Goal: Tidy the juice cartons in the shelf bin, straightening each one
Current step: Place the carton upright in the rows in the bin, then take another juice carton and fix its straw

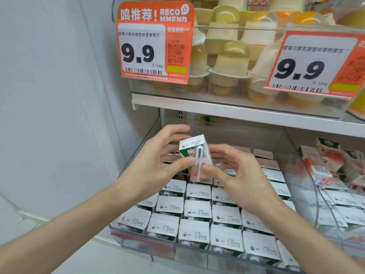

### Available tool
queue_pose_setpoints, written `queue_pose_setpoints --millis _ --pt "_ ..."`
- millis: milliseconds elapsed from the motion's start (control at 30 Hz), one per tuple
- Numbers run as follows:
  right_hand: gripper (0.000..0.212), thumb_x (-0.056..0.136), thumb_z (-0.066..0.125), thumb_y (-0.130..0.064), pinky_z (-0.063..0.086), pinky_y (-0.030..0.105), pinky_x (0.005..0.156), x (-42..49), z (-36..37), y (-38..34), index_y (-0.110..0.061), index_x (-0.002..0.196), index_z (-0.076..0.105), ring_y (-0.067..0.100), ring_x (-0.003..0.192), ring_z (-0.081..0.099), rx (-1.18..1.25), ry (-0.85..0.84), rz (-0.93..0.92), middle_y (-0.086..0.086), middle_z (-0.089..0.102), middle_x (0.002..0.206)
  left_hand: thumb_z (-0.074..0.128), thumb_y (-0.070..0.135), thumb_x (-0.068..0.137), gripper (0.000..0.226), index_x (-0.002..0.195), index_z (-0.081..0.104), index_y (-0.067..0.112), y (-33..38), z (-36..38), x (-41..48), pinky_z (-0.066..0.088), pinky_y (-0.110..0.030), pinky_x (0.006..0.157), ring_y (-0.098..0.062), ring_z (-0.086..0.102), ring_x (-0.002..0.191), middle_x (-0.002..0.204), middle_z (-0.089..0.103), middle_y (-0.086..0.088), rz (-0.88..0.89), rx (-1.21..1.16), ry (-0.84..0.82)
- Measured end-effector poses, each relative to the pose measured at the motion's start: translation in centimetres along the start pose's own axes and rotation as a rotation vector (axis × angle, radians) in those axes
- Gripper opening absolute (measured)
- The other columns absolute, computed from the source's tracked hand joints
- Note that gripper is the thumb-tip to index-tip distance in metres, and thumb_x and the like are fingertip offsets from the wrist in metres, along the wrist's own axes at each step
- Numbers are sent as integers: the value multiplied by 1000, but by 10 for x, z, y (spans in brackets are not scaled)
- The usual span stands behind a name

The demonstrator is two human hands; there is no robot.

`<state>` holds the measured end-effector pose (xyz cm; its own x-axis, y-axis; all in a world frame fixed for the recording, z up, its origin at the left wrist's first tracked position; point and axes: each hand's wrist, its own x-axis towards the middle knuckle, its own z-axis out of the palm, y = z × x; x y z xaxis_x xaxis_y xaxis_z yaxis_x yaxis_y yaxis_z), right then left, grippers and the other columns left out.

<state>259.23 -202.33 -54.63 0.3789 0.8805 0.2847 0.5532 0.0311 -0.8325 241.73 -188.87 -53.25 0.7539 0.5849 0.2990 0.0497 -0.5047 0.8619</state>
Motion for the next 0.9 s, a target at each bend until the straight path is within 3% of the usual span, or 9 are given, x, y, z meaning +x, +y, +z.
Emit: queue_pose_setpoints --millis 67,333,467,567,733,900 --pt "35 94 78 -21 53 16 96 -1 0 1 -33 126 70 -6 110 69 45 9 20 -27 76 113 78 23 90 63 146 52 31 -1 2 -2 55 -27 106 -2 70 117 127 73 12 -61 1 -14" --pt "39 89 82 -25 57 12 82 -5 -1 -6 -29 125 68 3 96 77 257 30 130 -13 77 116 64 11 103 45 145 60 27 -1 5 -4 53 -23 107 -2 71 118 127 75 18 -152 -69 -69" --pt "30 93 77 -28 59 16 82 -7 -2 -10 -28 123 71 4 96 77 298 43 151 -13 77 115 56 15 108 42 147 59 30 -4 6 -6 48 -39 116 -9 68 127 135 72 13 -185 -154 -93" --pt "26 90 80 -29 62 20 84 -7 -2 -10 -29 116 76 4 94 77 307 91 180 -12 79 108 52 21 109 41 149 57 30 -2 8 -6 54 -42 110 -16 69 126 137 72 9 -218 -269 -107" --pt "12 88 82 -12 65 27 77 -7 1 -7 -17 99 81 16 88 81 442 162 258 -1 82 95 53 29 108 39 146 60 31 0 8 -5 60 -48 101 -27 73 120 134 73 0 -247 -400 -120" --pt "15 90 80 -11 65 27 81 -7 0 -8 -16 105 81 15 92 80 435 137 261 -2 82 98 56 25 105 45 148 53 38 -2 8 -6 61 -41 100 -30 75 116 130 75 -6 -290 -431 -163"
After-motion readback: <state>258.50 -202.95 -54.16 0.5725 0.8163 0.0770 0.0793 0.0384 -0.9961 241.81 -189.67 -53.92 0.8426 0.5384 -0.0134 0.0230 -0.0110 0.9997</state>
